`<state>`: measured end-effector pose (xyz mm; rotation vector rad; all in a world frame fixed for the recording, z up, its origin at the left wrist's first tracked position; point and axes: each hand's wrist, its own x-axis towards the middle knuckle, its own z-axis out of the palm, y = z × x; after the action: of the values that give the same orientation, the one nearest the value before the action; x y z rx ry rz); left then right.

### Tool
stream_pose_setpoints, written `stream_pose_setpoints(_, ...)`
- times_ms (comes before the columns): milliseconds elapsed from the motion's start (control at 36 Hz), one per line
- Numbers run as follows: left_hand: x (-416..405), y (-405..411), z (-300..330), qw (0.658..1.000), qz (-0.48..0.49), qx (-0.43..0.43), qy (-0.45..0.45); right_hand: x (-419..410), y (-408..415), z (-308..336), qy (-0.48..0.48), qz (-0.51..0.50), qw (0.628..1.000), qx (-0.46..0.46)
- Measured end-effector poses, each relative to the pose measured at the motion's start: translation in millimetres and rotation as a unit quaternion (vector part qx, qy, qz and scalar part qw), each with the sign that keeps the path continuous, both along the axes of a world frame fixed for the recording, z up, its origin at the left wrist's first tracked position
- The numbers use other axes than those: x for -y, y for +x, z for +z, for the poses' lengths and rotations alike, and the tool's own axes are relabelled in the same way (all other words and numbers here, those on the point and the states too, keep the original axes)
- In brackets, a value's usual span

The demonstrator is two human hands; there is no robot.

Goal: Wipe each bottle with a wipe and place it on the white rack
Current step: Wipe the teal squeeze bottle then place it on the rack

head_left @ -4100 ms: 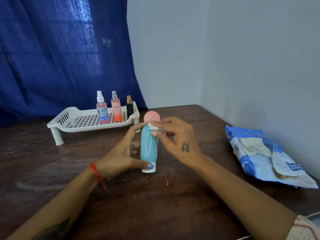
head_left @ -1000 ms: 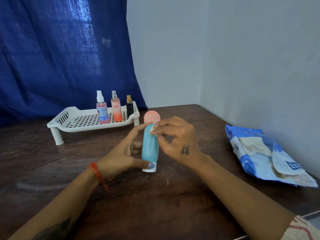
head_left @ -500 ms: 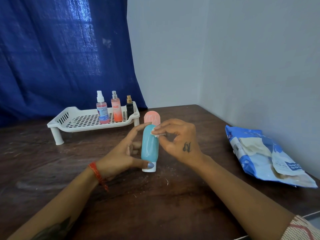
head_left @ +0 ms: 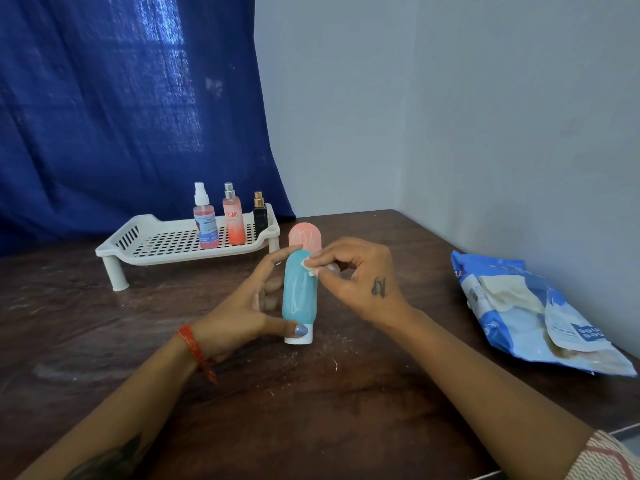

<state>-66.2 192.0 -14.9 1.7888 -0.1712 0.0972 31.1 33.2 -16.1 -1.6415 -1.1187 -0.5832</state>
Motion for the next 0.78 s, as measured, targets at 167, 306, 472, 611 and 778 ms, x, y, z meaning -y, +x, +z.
stream_pose_setpoints(167,-2.1,0.4,-1.1,1.0,-0.01,-0.004,-0.002,-2.6,1.9,-3.0,-0.01,-0.063,0.998,-0.01)
stream_pose_setpoints(306,-1.2,-0.2,-1.1,1.0,-0.013,0.003,-0.001,-1.9,-2.0,1.2,-0.008,-0.029,0.999,0.029)
stream_pose_setpoints(472,-0.9,0.2,-0.3,1.0,-0.006,-0.003,-0.01,-1.3,0.1,0.2,-0.01,-0.022,0.999,-0.022)
stream_pose_setpoints(611,-1.4,-0.1,-0.2,1.0,-0.005,-0.009,-0.014,-0.7,3.0,-2.8,-0.013,-0.056,0.998,-0.035)
stream_pose_setpoints(778,-1.1,-0.1,-0.3,1.0,-0.012,-0.008,-0.005,-2.1,1.1,-0.2,0.0,-0.055,0.998,-0.02)
